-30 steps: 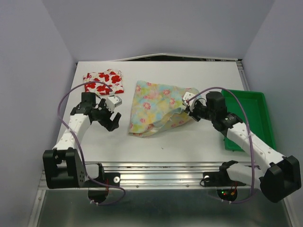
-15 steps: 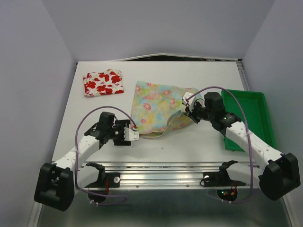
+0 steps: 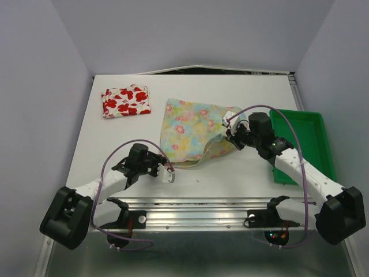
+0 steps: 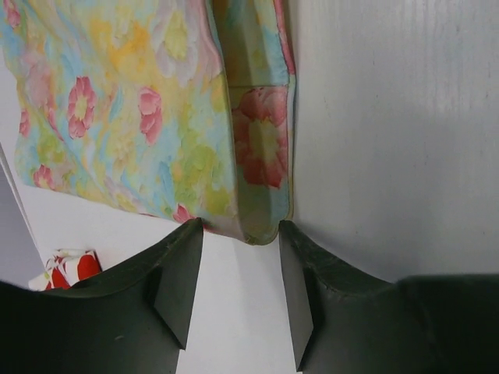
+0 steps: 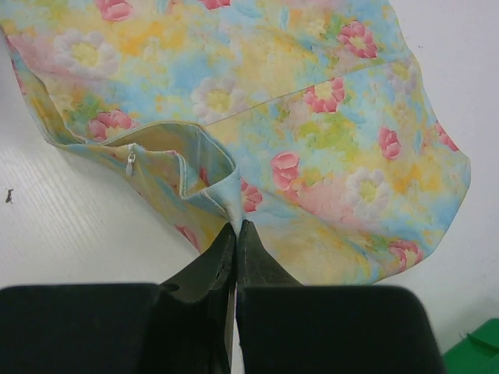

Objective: Fold and stack the skirts
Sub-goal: Flatten the skirt out

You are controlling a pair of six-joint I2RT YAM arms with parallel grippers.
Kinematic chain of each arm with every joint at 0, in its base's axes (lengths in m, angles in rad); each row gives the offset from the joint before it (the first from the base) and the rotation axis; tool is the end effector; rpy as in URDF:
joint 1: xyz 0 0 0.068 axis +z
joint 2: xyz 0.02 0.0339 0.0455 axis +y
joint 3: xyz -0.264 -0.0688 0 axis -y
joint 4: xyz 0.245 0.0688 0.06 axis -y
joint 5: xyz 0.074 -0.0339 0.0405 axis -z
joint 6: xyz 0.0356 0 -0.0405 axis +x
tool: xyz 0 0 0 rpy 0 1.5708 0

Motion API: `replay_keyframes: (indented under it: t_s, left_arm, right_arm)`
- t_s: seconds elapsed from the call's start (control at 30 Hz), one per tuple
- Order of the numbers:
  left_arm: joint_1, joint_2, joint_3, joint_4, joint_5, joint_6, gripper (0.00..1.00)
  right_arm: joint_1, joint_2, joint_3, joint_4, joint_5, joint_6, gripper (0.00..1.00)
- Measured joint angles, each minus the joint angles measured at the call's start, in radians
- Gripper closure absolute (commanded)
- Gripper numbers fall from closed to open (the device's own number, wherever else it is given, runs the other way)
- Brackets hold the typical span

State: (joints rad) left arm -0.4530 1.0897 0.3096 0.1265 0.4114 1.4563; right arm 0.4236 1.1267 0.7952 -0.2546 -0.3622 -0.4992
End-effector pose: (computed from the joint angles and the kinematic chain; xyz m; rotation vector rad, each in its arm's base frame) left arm 0.1726 -0.0998 0.1530 1.8852 1.0632 0.1173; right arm 0.2201 0.1131 0.2695 -1.1322 1.8087 0.3455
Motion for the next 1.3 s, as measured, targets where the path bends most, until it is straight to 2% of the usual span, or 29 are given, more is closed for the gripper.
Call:
replay_keyframes:
  t_s: [0.1, 0.13, 0.2, 0.23, 0.37, 0.5, 0.63, 0.73, 0.97, 1.3]
  left_arm:
    - [-0.018, 0.031, -0.003, 0.030, -0.007, 0.005, 0.68]
    - [-0.022, 0.038, -0.003, 0.039, -0.009, 0.008, 0.80]
    - [-0.026, 0.044, -0.003, 0.051, -0.016, -0.002, 0.91]
    - [-0.029, 0.044, 0.000, 0.053, -0.021, -0.024, 1.00]
    - [-0.006, 0.045, 0.087, -0.016, -0.032, -0.136, 1.00]
    - [0.072, 0.046, 0.302, -0.099, -0.015, -0.333, 1.00]
    - [0.170, 0.057, 0.563, -0.113, 0.021, -0.558, 1.00]
    - [0.196, 0.069, 0.706, -0.118, 0.039, -0.692, 1.00]
    - [0.199, 0.018, 0.781, -0.172, 0.019, -0.862, 1.00]
    - [0.192, -0.393, 0.757, -0.305, 0.039, -0.943, 1.00]
  right_arm:
    - [0.000, 0.000, 0.000, 0.000, 0.010, 0.003, 0.99]
    - [0.000, 0.000, 0.000, 0.000, 0.015, 0.004, 0.99]
    - [0.000, 0.000, 0.000, 0.000, 0.029, 0.011, 0.99]
    - [0.000, 0.000, 0.000, 0.000, 0.042, 0.015, 0.99]
    - [-0.042, 0.000, 0.027, -0.008, 0.072, 0.029, 0.99]
    - [-0.122, 0.000, 0.105, -0.005, 0.110, 0.033, 0.99]
    - [-0.192, 0.015, 0.211, 0.012, 0.124, 0.044, 0.99]
    - [-0.211, 0.038, 0.296, 0.034, 0.127, 0.057, 0.99]
    - [-0.219, -0.003, 0.395, 0.046, 0.148, 0.102, 0.99]
    - [-0.218, -0.307, 0.395, -0.057, 0.001, 0.158, 0.99]
